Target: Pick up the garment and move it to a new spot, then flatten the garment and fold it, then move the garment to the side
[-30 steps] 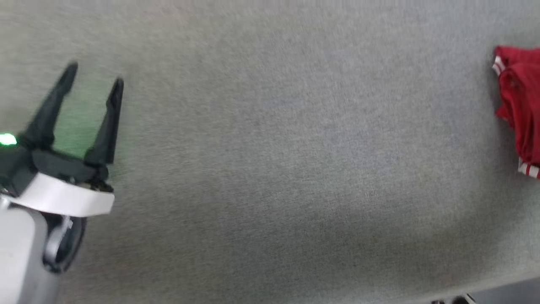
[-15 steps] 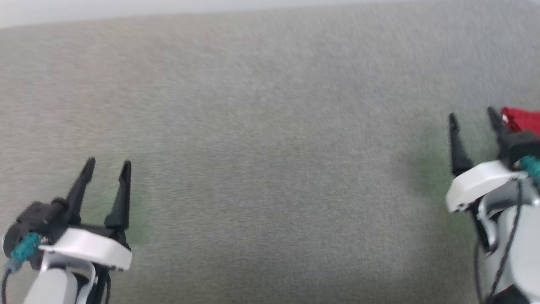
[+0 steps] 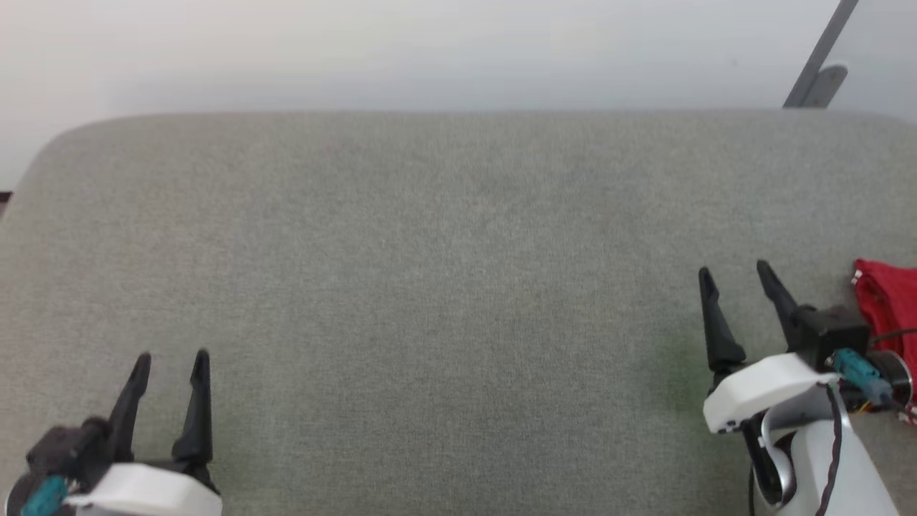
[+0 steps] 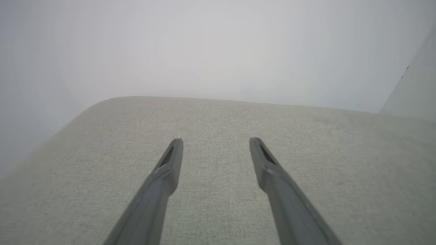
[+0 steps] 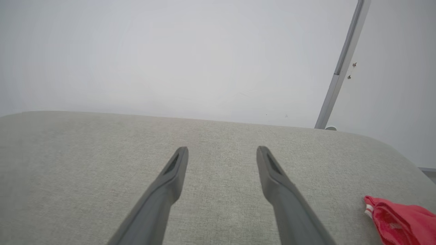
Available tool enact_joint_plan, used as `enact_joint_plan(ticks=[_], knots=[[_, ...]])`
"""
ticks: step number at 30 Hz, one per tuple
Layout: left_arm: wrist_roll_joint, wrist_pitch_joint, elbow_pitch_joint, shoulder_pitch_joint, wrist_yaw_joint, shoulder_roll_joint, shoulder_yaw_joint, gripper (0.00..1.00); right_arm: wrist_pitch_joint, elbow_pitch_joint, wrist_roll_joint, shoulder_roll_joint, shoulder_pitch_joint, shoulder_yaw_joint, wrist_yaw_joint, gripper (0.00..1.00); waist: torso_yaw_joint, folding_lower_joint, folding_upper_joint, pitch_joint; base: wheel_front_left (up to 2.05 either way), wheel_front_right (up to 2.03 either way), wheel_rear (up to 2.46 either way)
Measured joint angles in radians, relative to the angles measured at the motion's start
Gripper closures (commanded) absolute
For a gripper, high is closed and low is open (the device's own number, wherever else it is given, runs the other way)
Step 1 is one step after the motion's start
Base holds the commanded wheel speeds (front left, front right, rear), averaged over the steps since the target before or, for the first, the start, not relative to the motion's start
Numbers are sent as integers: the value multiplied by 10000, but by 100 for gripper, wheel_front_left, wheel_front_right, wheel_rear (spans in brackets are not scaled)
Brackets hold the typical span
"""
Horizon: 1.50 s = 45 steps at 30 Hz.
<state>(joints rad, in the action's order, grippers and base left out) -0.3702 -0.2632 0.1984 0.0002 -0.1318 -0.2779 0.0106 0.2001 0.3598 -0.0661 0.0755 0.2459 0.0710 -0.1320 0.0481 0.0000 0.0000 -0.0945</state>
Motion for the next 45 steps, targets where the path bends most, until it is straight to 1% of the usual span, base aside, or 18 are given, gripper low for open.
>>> enact_joint_plan(ticks=[4,8,11,17,25,26,32,45], knots=[[148,0,-196,465,0,313,215,0,-21,-364,-98,-6,-427,-94,0,0,40,0,0,344,0,0,0],[242,0,-535,752,0,474,343,0,-184,-805,-236,-4,-856,-79,0,0,112,0,0,574,0,0,0],[265,0,-834,927,0,502,307,0,-309,-1126,-316,-6,-1100,-82,0,0,115,0,0,651,0,0,0],[265,-2,-984,1118,0,462,303,0,-502,-1517,-506,-25,-1441,-21,0,0,109,0,0,751,0,0,0],[169,-2,-972,1164,0,458,245,0,-608,-1672,-750,-63,-1600,-36,0,0,40,0,0,874,0,0,0],[167,0,-938,1190,-2,474,230,100,-619,-1645,-755,-67,-1639,-33,-2,100,34,0,0,880,0,0,0],[63,54,-420,1327,-2,838,109,100,-698,-1087,-855,-128,-2068,-21,-2,100,29,0,0,886,0,0,0],[-2069,646,-232,1103,-2,1022,196,100,-1104,-1032,-3338,-136,-2047,44,-2,100,-25,0,0,888,0,0,0]])
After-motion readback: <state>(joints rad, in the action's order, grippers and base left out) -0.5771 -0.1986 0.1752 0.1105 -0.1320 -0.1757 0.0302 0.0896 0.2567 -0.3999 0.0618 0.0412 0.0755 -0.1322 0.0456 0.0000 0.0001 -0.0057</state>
